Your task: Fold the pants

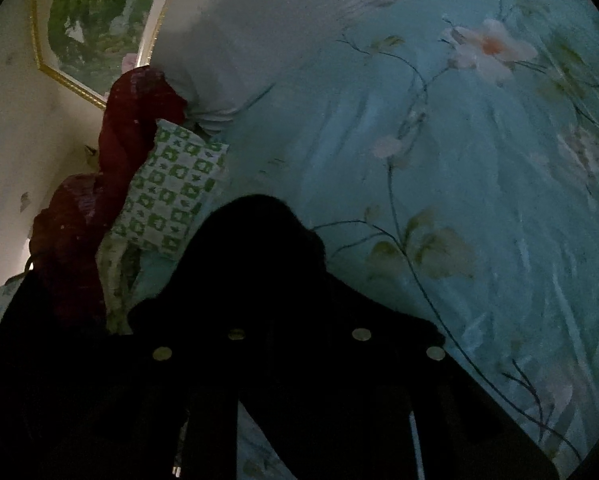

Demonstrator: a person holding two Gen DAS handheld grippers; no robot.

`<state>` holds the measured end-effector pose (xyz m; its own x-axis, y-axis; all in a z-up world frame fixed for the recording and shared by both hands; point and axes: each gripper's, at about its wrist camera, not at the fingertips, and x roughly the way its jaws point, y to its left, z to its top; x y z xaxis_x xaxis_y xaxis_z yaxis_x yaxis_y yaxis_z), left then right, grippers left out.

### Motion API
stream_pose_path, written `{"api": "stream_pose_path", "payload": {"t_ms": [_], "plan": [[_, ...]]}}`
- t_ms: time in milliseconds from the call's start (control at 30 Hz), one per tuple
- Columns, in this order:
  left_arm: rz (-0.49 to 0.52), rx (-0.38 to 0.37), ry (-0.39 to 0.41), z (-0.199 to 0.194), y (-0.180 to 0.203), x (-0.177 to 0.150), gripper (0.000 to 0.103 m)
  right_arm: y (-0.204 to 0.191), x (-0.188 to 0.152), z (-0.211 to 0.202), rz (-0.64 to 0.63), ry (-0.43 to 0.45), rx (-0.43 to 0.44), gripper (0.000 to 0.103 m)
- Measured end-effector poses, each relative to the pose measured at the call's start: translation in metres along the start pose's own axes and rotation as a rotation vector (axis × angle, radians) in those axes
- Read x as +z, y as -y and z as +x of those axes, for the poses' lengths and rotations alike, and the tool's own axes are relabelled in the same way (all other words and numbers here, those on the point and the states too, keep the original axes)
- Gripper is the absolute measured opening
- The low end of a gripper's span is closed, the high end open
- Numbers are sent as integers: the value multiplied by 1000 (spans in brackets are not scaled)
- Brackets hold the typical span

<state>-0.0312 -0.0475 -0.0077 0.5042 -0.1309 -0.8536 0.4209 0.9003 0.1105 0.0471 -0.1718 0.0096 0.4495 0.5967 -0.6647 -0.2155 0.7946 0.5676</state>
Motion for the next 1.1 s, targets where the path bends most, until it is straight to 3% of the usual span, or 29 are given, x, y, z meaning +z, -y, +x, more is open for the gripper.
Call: {"api": "stream_pose_path", "payload": {"t_ms": [167,333,467,533,600,667,767,900,1100], "plan": [[36,-21,-16,8,10,-4,29,6,-7,-9,34,11,-70,19],[80,-95,-31,8,17,-8,46,12,-13,-26,100,49,-99,20],[99,-139,-42,7,20,-13,51,15,-19,-36,136,62,-143,22],[96,-172,-48,2,17,-15,53,15,-21,-41,158,75,-168,32],[88,-196,-51,-5,13,-17,55,14,-22,-47,176,95,-195,56],[77,-218,-44,-12,7,-17,59,12,-23,-56,188,136,-203,66],[53,-228,-30,-22,-6,-17,68,5,-21,-63,196,158,-213,68],[-6,-241,-16,-36,-29,-18,69,-6,-19,-66,193,172,-218,75],[-160,-205,-10,-44,-86,-16,82,-21,-20,-51,210,135,-239,84]]}}
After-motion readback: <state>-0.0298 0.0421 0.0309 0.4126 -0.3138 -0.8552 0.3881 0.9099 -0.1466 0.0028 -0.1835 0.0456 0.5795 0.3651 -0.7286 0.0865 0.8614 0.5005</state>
